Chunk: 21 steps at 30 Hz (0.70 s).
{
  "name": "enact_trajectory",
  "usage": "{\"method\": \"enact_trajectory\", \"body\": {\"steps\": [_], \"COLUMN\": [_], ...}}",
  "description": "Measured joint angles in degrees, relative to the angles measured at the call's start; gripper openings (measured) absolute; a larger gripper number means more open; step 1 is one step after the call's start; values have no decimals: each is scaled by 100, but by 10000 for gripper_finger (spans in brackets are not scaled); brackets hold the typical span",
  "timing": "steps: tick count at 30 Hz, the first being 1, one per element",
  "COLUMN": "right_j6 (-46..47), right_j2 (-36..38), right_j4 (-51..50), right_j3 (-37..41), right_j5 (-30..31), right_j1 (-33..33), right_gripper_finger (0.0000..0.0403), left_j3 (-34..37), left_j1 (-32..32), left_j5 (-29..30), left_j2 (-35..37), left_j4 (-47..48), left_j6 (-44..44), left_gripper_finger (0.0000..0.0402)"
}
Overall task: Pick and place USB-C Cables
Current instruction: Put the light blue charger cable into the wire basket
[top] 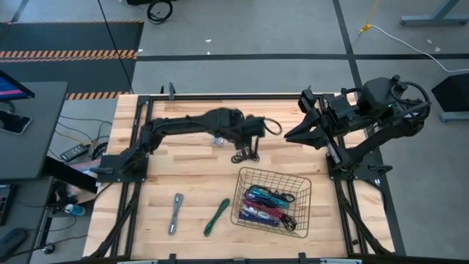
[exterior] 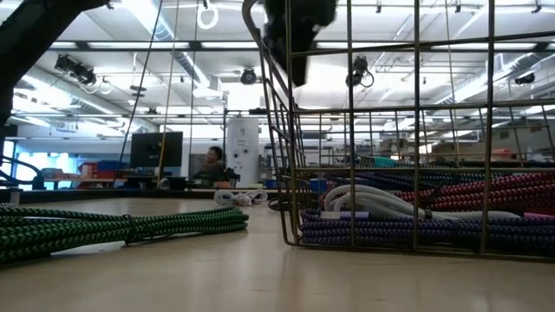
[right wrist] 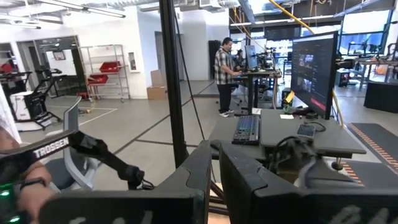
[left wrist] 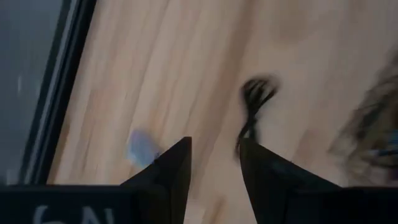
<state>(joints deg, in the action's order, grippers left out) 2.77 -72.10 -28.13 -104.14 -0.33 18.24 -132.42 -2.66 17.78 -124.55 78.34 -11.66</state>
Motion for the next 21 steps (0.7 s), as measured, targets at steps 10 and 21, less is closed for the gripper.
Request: {"method": "enact_trajectory", "body": {"steps": [10, 21], "right_j6": [-30, -42], "right_j2": [0, 0], "right_j4": [-210, -447], "right_j3": [0, 0], "right_j5": [-151, -441], "right_j1": [0, 1], "right_gripper_finger": [39, 39], "left_j3": [523, 2585], "left_j1": [-578, -657], "left_j5": [-209, -367], "left_j2": [-63, -61], "left_j4": [786, 709], "left_j6": [-881, -879], "left_gripper_finger": [142, 142]}}
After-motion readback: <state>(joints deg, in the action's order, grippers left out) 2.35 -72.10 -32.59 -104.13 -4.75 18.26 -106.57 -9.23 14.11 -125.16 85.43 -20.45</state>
